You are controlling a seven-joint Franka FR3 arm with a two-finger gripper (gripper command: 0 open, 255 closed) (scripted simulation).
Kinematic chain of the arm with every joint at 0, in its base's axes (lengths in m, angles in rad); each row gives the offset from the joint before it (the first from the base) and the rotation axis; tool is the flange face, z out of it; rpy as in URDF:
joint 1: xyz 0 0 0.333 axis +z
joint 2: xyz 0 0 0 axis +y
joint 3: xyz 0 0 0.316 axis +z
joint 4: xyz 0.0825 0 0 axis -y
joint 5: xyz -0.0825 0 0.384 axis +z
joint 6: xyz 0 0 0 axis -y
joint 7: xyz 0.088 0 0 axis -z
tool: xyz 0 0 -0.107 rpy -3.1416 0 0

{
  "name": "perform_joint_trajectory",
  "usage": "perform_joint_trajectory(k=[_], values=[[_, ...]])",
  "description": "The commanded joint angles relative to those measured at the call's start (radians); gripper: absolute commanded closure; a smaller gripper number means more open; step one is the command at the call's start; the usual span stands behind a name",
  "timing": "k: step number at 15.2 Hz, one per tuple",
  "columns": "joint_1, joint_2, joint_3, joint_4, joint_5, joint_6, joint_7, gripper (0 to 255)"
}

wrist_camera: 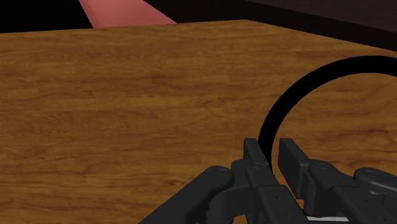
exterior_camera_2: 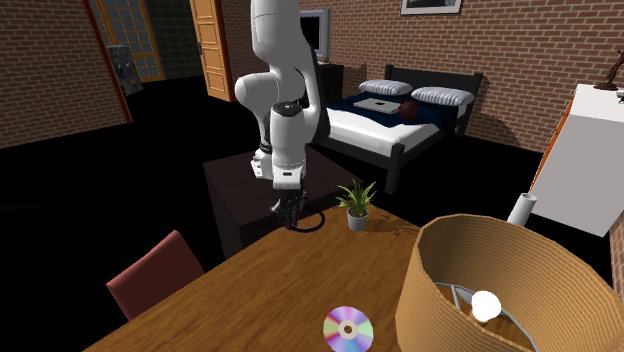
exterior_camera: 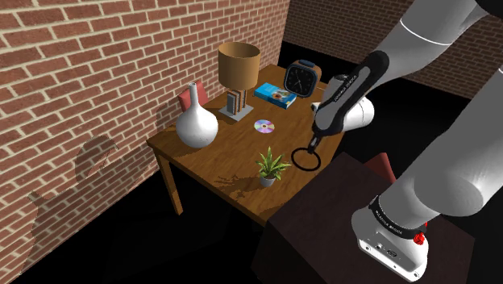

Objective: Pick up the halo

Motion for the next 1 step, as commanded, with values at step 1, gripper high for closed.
perform_joint_trajectory(k=[1], values=[[0.006,-0.012,-0.009,-0.001,-0.02,-0.011,0.016,255]])
